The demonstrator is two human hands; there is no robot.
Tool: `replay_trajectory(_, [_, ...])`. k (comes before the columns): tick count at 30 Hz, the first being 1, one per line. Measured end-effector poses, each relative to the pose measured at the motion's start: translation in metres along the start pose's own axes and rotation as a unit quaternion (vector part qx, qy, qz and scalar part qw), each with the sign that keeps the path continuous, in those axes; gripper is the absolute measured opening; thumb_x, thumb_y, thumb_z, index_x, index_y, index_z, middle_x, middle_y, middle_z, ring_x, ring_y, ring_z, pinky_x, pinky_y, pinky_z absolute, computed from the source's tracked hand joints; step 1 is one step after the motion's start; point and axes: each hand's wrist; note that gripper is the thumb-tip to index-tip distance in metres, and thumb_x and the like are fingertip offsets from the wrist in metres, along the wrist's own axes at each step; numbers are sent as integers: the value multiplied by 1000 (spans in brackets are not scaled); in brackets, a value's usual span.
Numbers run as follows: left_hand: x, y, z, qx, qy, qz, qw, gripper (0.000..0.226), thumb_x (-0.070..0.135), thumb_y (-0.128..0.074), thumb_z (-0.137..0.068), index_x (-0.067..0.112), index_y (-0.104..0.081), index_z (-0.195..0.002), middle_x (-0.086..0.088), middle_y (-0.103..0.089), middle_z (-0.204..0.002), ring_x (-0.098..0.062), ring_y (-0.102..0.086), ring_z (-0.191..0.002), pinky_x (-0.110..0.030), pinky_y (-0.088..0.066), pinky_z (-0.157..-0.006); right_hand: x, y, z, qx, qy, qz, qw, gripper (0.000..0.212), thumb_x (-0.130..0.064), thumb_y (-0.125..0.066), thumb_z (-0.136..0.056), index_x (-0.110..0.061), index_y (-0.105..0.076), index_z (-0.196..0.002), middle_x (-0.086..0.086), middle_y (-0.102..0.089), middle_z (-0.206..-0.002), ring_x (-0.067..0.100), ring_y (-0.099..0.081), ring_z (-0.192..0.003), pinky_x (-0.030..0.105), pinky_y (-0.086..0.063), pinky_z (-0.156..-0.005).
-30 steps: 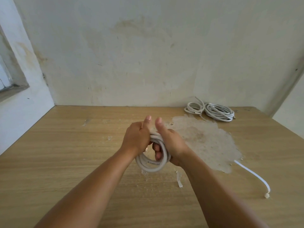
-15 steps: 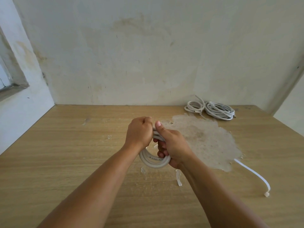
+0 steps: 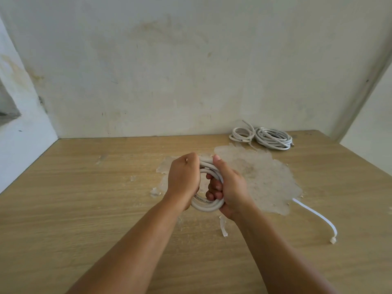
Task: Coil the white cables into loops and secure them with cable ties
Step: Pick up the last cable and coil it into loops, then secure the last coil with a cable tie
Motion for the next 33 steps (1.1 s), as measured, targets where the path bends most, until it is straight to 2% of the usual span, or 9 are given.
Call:
replay_trajectory(3, [-5, -11, 4, 12, 0, -15, 1000, 34, 29, -43, -94, 12, -46, -65, -8, -37, -60, -20, -35, -55, -39, -34, -55, -1, 13, 2, 15, 24, 77, 997, 54, -55, -58, -98, -8, -68, -73, 9, -52, -55, 22, -49, -46, 37, -46, -55])
replay_trajectory(6, [-12, -25, 9, 24, -9, -32, 999, 36, 29, -43, -95, 14, -43, -62, -4, -39, -56, -21, -38, -55, -39, -34, -55, 0, 27, 5, 89, 73, 201, 973, 59, -67, -55, -93, -11, -71, -79, 4, -67, -64, 23, -65, -59, 44, -56, -68])
replay_trajectory(10, [-23, -50, 15, 25, -27, -53, 998, 37, 30, -41, -92, 15, -44, -58, -5, -42, -53, -24, -43, -53, -41, -37, -54, 5, 57, 16, 200, 112, 277, 933, 55, -78, -52, -85, -26, -67, -77, -11, -65, -63, 12, -63, -66, 37, -49, -63])
replay_trajectory(12, [-29, -61, 17, 26, -25, -61, 997, 38, 31, -41, -91, 16, -43, -56, -7, -44, -53, -25, -46, -53, -41, -38, -53, 7, 76, 27, 245, 133, 282, 918, 47, -70, -52, -91, -27, -62, -74, -15, -60, -61, 6, -56, -64, 28, -42, -64])
replay_trajectory(14, [-33, -71, 18, 27, -20, -64, 997, 38, 31, -41, -90, 16, -42, -55, -8, -43, -53, -27, -46, -53, -42, -38, -54, 5, 98, 41, 292, 143, 309, 894, 39, -58, -54, -97, -25, -64, -79, -12, -61, -66, 7, -57, -67, 28, -42, -64])
replay_trajectory(19, [-35, -82, 19, 44, -22, -96, 994, 41, 31, -40, -93, 10, -48, -59, -15, -55, -59, -44, -65, -67, -51, -52, -63, 4, 163, 79, 407, 127, 456, 781, 17, -36, -61, -96, -25, -73, -101, -5, -73, -97, 20, -62, -90, 29, -41, -74])
replay_trajectory(25, [-32, -81, 17, 72, -1, -85, 994, 39, 32, -37, -92, 5, -55, -70, -16, -57, -67, -35, -60, -65, -45, -47, -61, 0, 203, 119, 384, 4, 591, 709, 34, -16, -51, -95, -28, -71, -120, 4, -61, -130, 27, -45, -114, 35, -38, -91])
replay_trajectory(28, [-30, -75, 16, 89, 3, -81, 993, 48, 34, -36, -87, -7, -58, -83, -18, -56, -70, -31, -56, -63, -41, -42, -59, -1, 206, 122, 362, 2, 597, 716, 33, -17, -49, -96, -27, -75, -114, 1, -61, -130, 26, -46, -119, 37, -40, -96])
replay_trajectory(33, [-28, -62, 11, 111, 9, -82, 990, 51, 37, -35, -83, -8, -58, -85, -18, -55, -69, -30, -54, -63, -40, -42, -59, -4, 192, 110, 282, 3, 631, 722, 26, -16, -53, -95, -19, -77, -104, -3, -63, -129, 23, -57, -116, 27, -41, -87])
Point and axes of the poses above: each hand's wrist, its own z-axis away from the middle knuckle, its own y-axis out of the back of the hand, x = y × z
